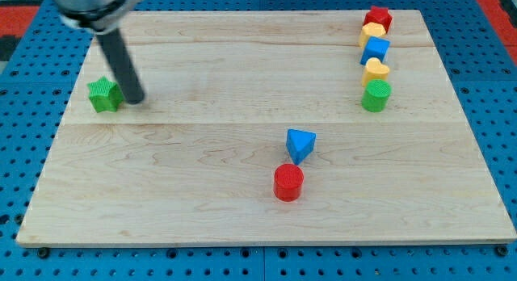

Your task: Move the blue triangle to the bottom right of the green star

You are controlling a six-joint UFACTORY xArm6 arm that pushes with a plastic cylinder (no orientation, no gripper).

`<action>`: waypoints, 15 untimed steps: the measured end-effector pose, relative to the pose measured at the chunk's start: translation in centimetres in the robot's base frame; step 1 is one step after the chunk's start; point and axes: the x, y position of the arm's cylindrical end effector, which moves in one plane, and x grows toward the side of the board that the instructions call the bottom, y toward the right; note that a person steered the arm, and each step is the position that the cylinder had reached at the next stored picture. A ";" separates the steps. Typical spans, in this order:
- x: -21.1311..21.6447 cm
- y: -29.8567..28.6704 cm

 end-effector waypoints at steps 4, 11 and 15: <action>7.0 22.3; 6.4 13.9; 7.0 0.6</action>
